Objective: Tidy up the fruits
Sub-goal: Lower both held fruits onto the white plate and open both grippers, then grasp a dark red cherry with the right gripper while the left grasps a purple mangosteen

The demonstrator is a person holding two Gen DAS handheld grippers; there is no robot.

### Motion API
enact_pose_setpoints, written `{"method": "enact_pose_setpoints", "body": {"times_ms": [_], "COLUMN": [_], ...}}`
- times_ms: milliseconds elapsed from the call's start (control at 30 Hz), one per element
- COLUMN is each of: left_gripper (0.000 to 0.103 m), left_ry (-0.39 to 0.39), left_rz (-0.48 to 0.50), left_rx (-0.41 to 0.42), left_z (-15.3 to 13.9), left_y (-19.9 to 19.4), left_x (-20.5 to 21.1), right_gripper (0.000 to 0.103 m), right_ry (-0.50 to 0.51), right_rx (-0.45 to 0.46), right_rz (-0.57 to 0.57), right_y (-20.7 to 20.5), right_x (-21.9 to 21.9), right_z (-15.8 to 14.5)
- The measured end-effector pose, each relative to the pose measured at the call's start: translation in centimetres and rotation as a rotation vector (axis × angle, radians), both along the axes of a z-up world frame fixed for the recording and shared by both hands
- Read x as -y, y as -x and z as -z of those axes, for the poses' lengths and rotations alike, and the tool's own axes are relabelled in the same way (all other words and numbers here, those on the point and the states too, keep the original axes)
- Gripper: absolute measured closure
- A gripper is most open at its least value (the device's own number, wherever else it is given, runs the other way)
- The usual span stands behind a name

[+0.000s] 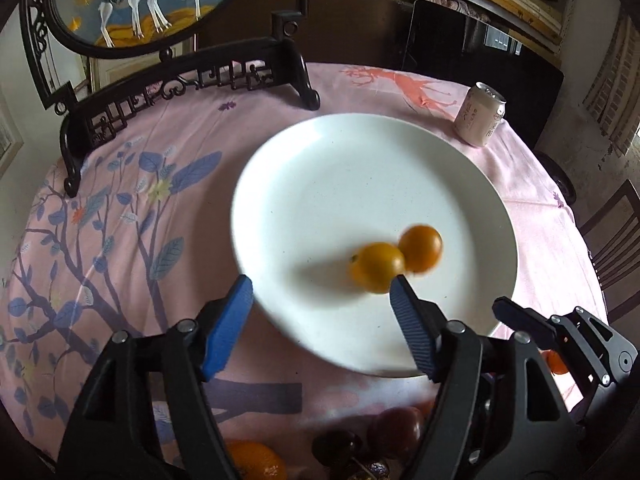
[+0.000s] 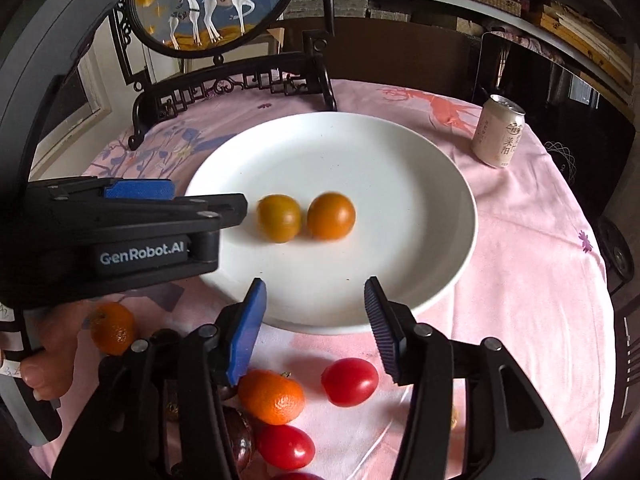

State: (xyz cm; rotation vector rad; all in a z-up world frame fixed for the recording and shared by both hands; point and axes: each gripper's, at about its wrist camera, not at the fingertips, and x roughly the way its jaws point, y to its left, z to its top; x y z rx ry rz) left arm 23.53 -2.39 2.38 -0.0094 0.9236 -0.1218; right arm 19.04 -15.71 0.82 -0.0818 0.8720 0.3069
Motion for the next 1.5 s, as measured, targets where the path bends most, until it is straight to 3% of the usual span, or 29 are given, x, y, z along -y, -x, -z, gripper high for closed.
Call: {"method": "enact_pose_setpoints", "body": {"times_ms": [167, 367, 600, 867, 1233, 1300, 1367, 1433, 1500], "left_gripper": [0.017, 0.013, 0.012, 0.011, 0.011, 0.011, 0.012, 0.012, 0.012], "left_ry": [-0.001, -0.030, -0.016, -0.010, -0.008, -0.004, -0.007, -0.011, -0.015], "left_rz": [0.018, 0.005, -0.035, -0.052, -0.035, -0.033, -0.032, -0.034, -0.036], "left_rx": [0.034, 0.062, 0.013, -0.043, -0.061, -0.061, -0.062, -0.068, -0.077], "left_z": [-1.5, -0.8, 1.6, 3.9, 4.7, 4.8, 4.8, 5.0, 5.1], "left_y": [3.9, 10.0, 15.0, 17.5, 18.0, 17.8, 17.7, 17.4, 17.2], "left_x": [-1.3, -3.2, -5.1, -5.7, -5.6, -5.4, -5.3, -5.2, -5.1], "right_gripper": [0.044, 0.044, 0.044, 0.044, 0.044, 0.049, 0.066, 0.076, 0.076], "right_ry": [-0.027, -0.034, -0.070, -0.035, 0.014, 0.015, 0.029, 0.033, 0.019], "right_rx": [0.047, 0.045, -0.006, -0.073, -0.099, -0.093, -0.079, -0.072, -0.071], "right_rz": [-0.011, -0.027, -0.007, -0.049, -0.048, -0.045, -0.029, -0.029, -0.045], "right_y": [5.0, 12.1, 17.2, 19.1, 18.3, 18.1, 18.0, 18.0, 18.1], "right_x": [2.3, 4.9, 6.3, 4.9, 3.2, 3.1, 3.2, 3.4, 3.4], "right_z": [-1.8, -1.6, 0.1, 2.0, 3.6, 3.6, 3.6, 3.6, 3.6]}}
